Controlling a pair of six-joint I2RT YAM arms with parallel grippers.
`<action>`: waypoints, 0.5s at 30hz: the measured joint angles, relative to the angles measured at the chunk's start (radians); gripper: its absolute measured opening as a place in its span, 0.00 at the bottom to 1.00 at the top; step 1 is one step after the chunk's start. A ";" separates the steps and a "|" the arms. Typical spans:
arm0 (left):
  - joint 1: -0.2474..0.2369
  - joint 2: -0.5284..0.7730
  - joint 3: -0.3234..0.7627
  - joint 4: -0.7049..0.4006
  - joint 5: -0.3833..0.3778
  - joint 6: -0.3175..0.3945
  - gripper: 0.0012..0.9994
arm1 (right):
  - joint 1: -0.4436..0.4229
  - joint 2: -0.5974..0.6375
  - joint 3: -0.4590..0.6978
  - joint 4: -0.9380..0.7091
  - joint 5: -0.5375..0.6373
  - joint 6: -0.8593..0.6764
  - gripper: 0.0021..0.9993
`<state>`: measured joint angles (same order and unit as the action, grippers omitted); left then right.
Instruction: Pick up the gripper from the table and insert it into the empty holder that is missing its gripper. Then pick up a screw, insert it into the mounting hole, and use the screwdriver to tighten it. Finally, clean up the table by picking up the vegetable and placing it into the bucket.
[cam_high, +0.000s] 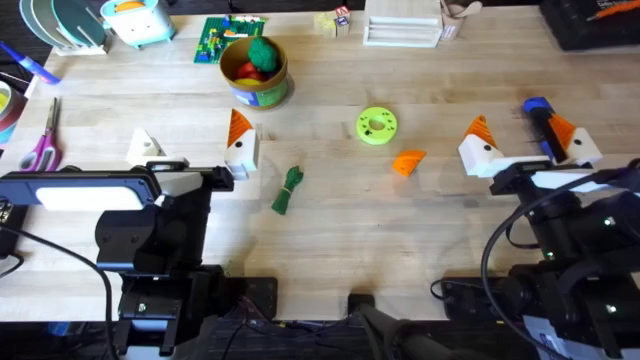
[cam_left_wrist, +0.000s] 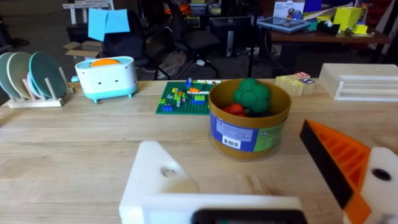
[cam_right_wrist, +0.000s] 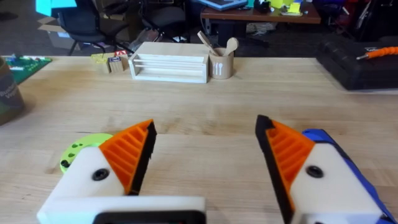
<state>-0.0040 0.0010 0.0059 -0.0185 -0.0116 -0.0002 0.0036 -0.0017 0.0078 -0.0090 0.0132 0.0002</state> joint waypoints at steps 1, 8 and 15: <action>0.000 0.000 0.000 0.000 0.000 0.000 1.00 | 0.000 0.000 0.000 0.000 0.000 0.000 0.99; 0.000 0.000 0.000 0.000 0.000 0.000 1.00 | 0.000 0.000 0.000 -0.005 0.001 0.000 0.99; 0.000 0.004 0.040 -0.144 -0.006 0.008 1.00 | 0.000 0.000 0.011 0.001 -0.004 0.068 0.99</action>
<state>-0.0040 0.0049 0.0459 -0.1623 -0.0177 0.0083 0.0036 -0.0017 0.0186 -0.0078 0.0093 0.0680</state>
